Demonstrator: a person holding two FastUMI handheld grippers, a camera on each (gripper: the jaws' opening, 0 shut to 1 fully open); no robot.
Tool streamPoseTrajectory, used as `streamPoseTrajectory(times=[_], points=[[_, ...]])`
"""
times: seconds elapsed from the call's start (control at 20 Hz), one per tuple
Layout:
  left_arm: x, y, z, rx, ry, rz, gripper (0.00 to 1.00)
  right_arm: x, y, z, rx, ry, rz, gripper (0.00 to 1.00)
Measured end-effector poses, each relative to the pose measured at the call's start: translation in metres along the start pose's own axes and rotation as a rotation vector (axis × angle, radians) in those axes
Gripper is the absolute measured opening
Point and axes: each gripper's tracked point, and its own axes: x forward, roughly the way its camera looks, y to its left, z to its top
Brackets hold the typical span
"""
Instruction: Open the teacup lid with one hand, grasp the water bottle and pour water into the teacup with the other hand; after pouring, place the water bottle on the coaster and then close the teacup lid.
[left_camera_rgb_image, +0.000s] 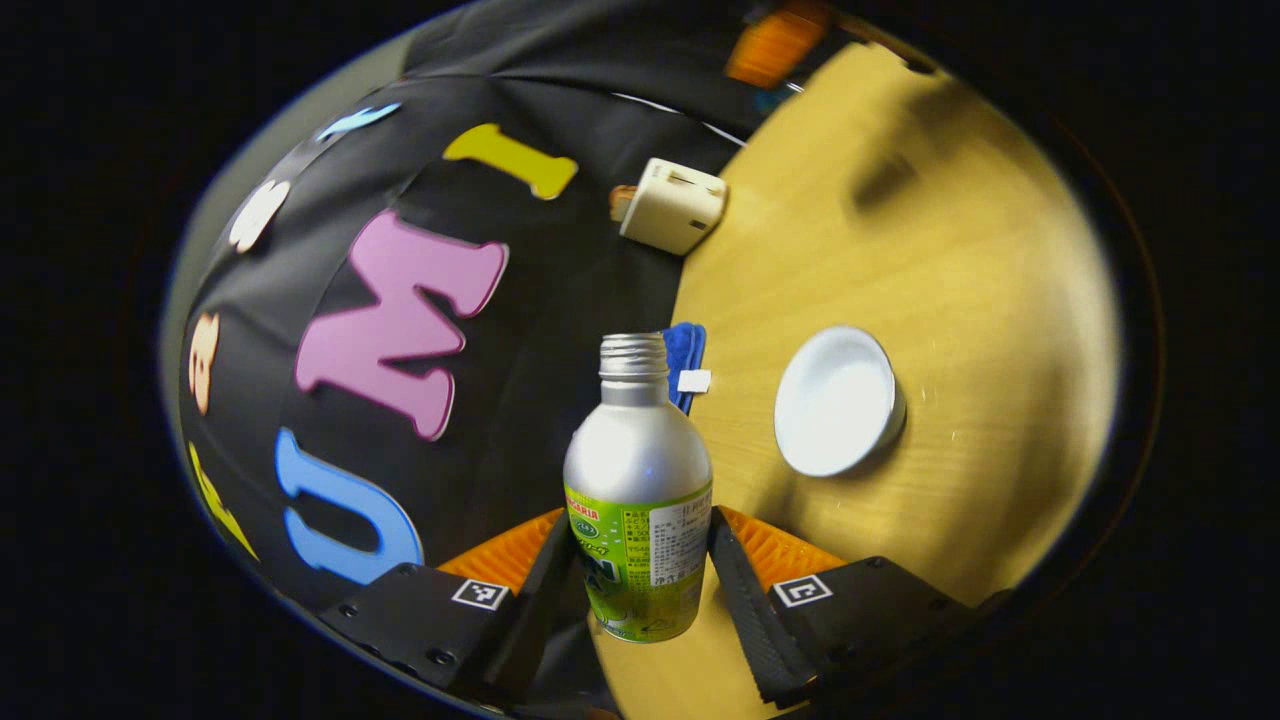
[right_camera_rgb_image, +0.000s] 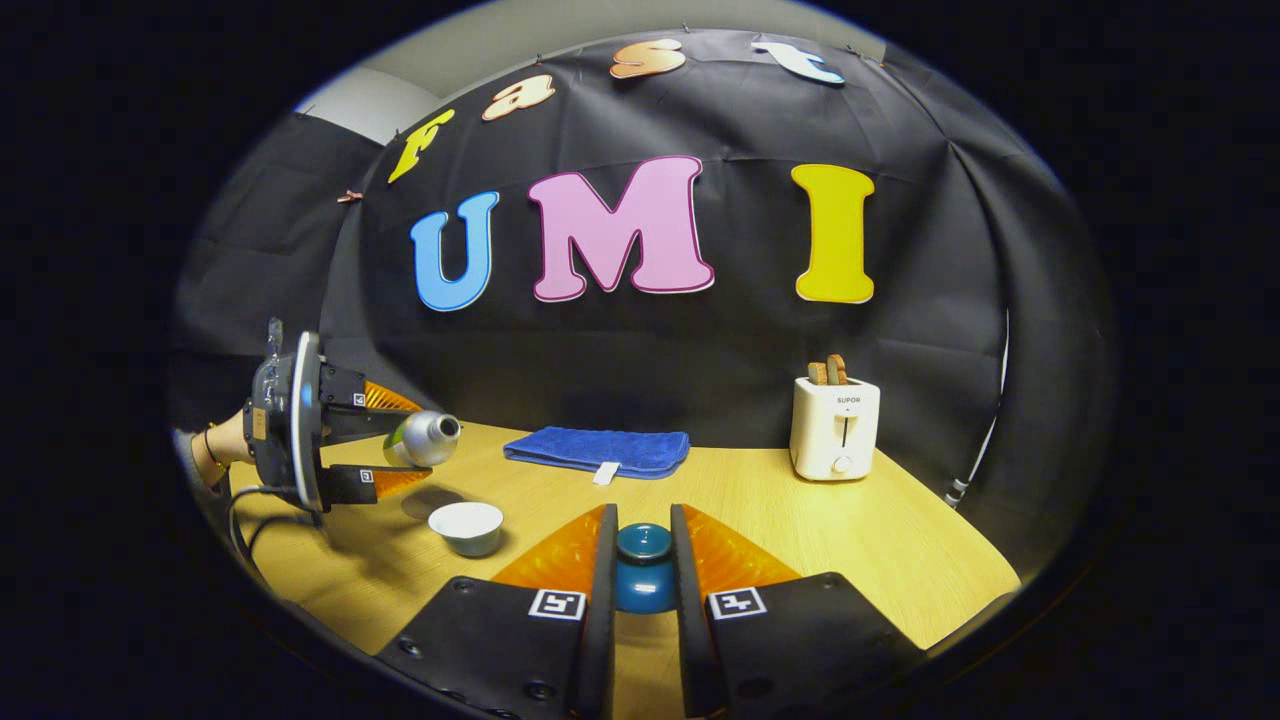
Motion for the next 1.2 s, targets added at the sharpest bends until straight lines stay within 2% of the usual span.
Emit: streamPoseTrajectory(times=[0.3, 0.4, 0.55, 0.85, 1.2], points=[[0.013, 0.003, 0.004, -0.652, -0.119, 0.074, 0.81, 0.000, 0.004, 0.000, -0.006, 0.002, 0.008, 0.30], [0.015, 0.006, 0.006, -0.810, -0.158, 0.117, 0.80, -0.001, 0.003, 0.002, -0.003, -0.003, 0.007, 0.30], [0.012, 0.006, 0.012, -0.990, -0.179, 0.188, 0.81, -0.001, 0.004, 0.002, -0.005, -0.004, 0.009, 0.30], [0.011, 0.003, 0.015, -1.076, -0.119, 0.169, 0.81, -0.001, 0.006, 0.001, -0.010, 0.000, 0.011, 0.30], [0.017, -0.009, 0.007, -1.095, -0.051, 0.144, 0.82, 0.000, 0.006, 0.000, -0.008, 0.002, 0.010, 0.30]])
